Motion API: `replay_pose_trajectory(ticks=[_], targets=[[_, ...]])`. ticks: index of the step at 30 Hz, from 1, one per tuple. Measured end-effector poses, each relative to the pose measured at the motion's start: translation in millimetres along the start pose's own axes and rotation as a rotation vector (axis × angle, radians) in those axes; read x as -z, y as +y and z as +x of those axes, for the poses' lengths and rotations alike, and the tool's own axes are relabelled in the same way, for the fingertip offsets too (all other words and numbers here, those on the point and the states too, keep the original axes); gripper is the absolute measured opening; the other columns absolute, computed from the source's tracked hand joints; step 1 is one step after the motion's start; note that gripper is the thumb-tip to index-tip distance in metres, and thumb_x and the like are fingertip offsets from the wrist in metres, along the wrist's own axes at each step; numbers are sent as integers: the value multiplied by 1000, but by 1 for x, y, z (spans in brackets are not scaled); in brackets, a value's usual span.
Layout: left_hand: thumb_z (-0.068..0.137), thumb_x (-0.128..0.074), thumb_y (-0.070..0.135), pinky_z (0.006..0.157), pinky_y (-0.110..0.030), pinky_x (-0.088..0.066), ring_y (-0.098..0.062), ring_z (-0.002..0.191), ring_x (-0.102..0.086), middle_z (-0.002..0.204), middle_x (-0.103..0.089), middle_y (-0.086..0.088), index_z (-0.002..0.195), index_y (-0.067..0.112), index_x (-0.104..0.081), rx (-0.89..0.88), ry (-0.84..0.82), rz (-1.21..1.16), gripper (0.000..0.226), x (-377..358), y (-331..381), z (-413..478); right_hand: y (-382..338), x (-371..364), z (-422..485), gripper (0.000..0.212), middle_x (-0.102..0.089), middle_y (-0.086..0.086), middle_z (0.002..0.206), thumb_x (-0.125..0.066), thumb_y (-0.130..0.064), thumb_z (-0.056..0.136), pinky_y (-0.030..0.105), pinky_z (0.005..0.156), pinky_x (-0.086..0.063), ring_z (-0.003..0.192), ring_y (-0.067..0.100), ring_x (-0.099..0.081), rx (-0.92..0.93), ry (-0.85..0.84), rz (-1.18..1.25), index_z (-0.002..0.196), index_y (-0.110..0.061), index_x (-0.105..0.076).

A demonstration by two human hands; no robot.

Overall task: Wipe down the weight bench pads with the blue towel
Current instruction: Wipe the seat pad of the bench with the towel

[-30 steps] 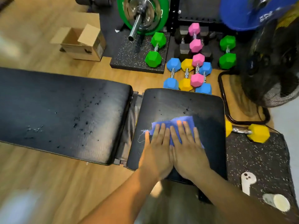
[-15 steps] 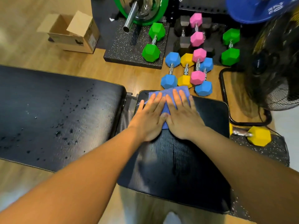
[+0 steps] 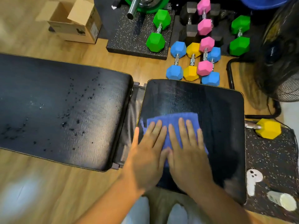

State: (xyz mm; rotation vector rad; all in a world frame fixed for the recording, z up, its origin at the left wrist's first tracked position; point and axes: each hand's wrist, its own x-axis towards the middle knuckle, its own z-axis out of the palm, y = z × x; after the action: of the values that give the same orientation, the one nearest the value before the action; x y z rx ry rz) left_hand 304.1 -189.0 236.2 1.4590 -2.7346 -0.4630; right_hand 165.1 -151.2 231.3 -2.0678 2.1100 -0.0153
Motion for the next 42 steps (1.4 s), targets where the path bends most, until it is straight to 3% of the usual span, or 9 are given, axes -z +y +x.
replay_pose_trajectory(ticks=[4,9,14,18,24,31,35,39,42], targets=[[96,-28,32,110,-54,-24,-25,144,-23,153,-32,-15,144,1,-35,-67,-71,75,57,-11,-13,-34,-18,-7,-26,62,-18,19,156,-34,-38,92,58,113,-19,145,36,-12,45,-28,13,148,-12,-30],[94,-17,31,114,-58,-18,-26,146,-17,157,-20,-14,148,4,-23,11,-51,11,60,2,-40,60,1,0,71,65,-17,20,156,-19,-43,91,55,116,-14,145,36,-14,-13,-6,-69,148,-13,-27],[99,-30,22,116,-55,-9,-22,147,-4,160,-6,-10,151,10,-10,71,-94,-167,57,24,-56,130,6,9,142,68,-9,15,159,-16,-45,88,51,117,0,147,32,-4,-87,-13,-46,150,-19,-22],[99,-31,23,120,-44,-11,-27,147,-9,159,-11,-14,150,3,-16,105,10,-179,57,5,-29,47,-18,0,72,60,-9,14,159,-23,-38,94,54,117,-7,147,32,-6,-61,8,-30,151,-18,-21],[98,-24,24,108,-50,-27,-37,141,-22,154,-21,-24,145,1,-25,-29,62,-190,52,-33,-5,-77,-47,-22,-62,50,-34,15,150,-35,-34,94,54,107,-29,138,35,-34,-4,30,95,140,-16,-42],[91,-6,16,110,-55,-26,-49,131,-34,136,-45,-30,133,-7,-44,-53,-69,73,61,3,-24,77,0,0,71,56,-23,17,155,-21,-32,95,51,117,-11,144,36,-19,-24,49,18,147,-12,-32],[96,-36,19,114,-49,-25,-34,142,-22,153,-25,-20,144,3,-30,145,-8,-131,51,25,-26,145,21,14,132,55,0,10,160,-26,-33,100,45,116,6,147,29,4,-94,-51,20,152,-21,-13],[97,-37,21,118,-43,-16,-28,146,-13,158,-17,-13,148,8,-25,149,-1,-232,55,15,-9,73,1,9,68,56,-8,14,159,-18,-33,97,51,118,-2,147,33,-4,-77,11,28,151,-16,-19],[97,-23,16,112,-51,-29,-42,140,-24,145,-40,-23,142,-7,-24,33,-43,-123,51,-14,20,-21,-24,-12,-31,55,-21,16,156,-31,-30,94,56,113,-21,144,36,-19,-80,24,58,146,-12,-33]])
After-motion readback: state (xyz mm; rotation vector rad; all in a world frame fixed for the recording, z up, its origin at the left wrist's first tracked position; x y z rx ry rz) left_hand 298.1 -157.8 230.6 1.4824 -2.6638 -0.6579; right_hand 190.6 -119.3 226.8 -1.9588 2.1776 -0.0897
